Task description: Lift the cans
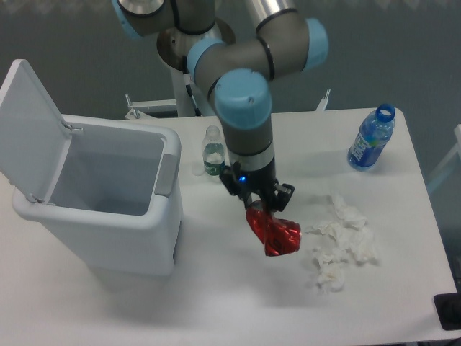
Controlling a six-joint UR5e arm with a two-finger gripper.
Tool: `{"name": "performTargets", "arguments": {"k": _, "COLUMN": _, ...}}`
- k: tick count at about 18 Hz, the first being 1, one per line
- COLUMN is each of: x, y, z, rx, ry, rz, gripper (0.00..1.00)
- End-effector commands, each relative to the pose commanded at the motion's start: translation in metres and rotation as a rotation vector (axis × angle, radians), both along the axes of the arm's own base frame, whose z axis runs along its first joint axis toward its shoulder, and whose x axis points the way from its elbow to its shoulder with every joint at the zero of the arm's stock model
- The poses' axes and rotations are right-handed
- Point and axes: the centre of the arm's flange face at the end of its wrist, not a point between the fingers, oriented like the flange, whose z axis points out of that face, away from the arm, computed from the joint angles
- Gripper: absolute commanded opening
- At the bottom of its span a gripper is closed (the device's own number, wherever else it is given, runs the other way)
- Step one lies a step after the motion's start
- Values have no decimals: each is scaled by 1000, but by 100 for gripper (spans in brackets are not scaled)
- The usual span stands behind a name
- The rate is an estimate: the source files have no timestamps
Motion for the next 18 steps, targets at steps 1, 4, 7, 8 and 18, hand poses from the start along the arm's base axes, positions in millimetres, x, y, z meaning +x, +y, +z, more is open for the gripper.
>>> {"name": "performTargets", "arguments": {"k": 1, "x": -2, "y": -2, "z": 2, "rx": -1, "ry": 4, "rz": -14, "gripper": 52}}
{"name": "performTargets", "arguments": {"k": 4, "x": -4, "y": -2, "z": 9, "rx": 7, "ry": 15, "rz": -14, "gripper": 52}}
{"name": "performTargets", "arguments": {"k": 7, "x": -6, "y": -12, "z": 20, "rx": 28, "ry": 17, "rz": 0, "gripper": 52}}
{"name": "performTargets", "arguments": {"k": 8, "x": -8, "y": -14, "z": 21, "rx": 41, "ry": 10, "rz": 1, "gripper": 52}}
{"name": "performTargets", "arguments": {"k": 18, "x": -11, "y": -24, "z": 31, "rx": 58, "ry": -7, "rz": 0, "gripper": 52}}
